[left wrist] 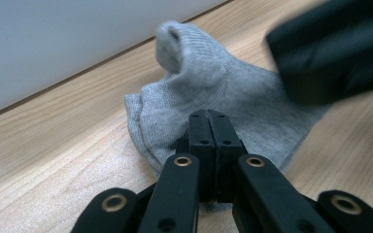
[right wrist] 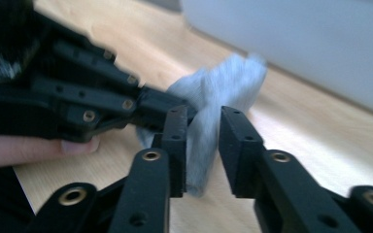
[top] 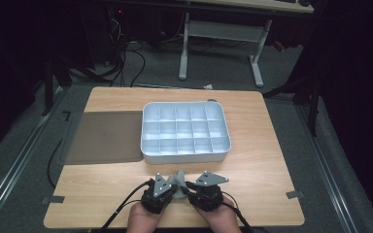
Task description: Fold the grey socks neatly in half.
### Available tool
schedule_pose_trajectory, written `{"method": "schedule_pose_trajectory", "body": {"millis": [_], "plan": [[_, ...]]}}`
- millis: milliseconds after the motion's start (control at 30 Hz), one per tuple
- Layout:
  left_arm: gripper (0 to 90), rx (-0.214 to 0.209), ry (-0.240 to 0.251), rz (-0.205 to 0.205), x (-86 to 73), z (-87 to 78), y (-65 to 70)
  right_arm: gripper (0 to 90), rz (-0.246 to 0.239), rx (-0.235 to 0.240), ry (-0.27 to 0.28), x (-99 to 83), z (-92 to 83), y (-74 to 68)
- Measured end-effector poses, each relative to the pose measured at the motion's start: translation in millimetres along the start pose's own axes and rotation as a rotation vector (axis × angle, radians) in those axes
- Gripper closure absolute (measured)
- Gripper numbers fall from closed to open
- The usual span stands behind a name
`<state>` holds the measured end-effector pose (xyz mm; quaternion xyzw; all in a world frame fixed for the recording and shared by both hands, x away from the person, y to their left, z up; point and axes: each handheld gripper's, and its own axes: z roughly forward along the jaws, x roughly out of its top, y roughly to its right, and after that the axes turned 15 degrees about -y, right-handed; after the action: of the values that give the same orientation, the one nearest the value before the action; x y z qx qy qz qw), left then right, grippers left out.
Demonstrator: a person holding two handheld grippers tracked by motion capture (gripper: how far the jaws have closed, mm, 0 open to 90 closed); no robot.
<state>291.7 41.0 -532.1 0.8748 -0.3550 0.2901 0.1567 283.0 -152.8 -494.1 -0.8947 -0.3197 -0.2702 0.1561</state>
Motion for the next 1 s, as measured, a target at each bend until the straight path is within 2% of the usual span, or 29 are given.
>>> {"method": "schedule_pose_trajectory", "body": {"millis": [100, 133, 233, 267, 333, 367, 500, 733, 767, 1000], "plan": [[89.5, 0.008, -0.002, 0.012, -0.1, -0.2, 1.3, 67.6, 0.042, -0.032, 0.008, -2.9, -4.4, 14.8], [89.5, 0.01, 0.0, 0.015, 0.0, 0.0, 1.7, 65.7, 0.057, -0.06, -0.027, -4.9, 1.6, 22.8], [89.5, 0.012, -0.001, 0.016, 0.0, 0.0, 1.9, 66.1, 0.035, -0.047, -0.043, -7.2, 8.0, 24.6], [89.5, 0.014, 0.0, 0.017, -0.1, 0.0, 2.4, 66.0, 0.023, -0.052, -0.048, -8.3, 10.3, 24.0], [89.4, 0.019, -0.002, 0.023, -0.1, -0.1, 3.1, 73.9, 0.026, -0.066, -0.058, -11.5, 15.4, 17.7], [89.4, 0.019, -0.002, 0.024, -0.2, -0.2, 3.3, 73.9, 0.026, -0.066, -0.058, -11.5, 15.4, 17.7], [89.1, 0.013, -0.002, 0.024, -0.3, -0.1, 2.9, 84.9, 0.024, -0.064, -0.067, -13.8, 20.4, 12.7], [89.1, 0.011, -0.002, 0.021, -0.2, 0.0, 2.6, 89.1, 0.014, -0.062, -0.086, -11.6, 27.1, 7.7], [89.1, 0.016, -0.003, 0.026, -0.2, 0.0, 3.1, 88.9, 0.012, -0.044, -0.083, -9.8, 27.3, 6.6], [89.0, 0.004, -0.002, 0.015, 0.0, 0.1, 1.1, 89.5, -0.012, -0.026, -0.063, -2.9, 25.5, -0.8]]}}
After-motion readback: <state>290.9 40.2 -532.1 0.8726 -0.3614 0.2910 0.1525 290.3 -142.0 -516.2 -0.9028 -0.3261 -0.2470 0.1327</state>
